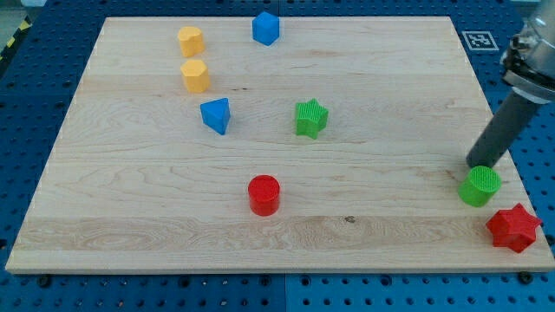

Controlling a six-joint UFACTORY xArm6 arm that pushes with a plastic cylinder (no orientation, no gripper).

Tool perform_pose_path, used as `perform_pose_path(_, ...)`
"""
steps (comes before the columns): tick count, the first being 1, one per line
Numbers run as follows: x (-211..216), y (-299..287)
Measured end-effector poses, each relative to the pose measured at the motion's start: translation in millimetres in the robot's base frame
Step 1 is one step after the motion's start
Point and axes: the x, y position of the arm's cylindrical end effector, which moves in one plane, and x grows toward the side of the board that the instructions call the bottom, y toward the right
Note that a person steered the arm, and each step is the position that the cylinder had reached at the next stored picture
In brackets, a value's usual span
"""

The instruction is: Move the arm diagonally to the top right of the green star

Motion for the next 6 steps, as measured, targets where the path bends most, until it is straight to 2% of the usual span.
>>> perform_pose_path(2,24,-4)
perform_pose_path(4,24,-4)
perform_pose_path(6,-39,-7)
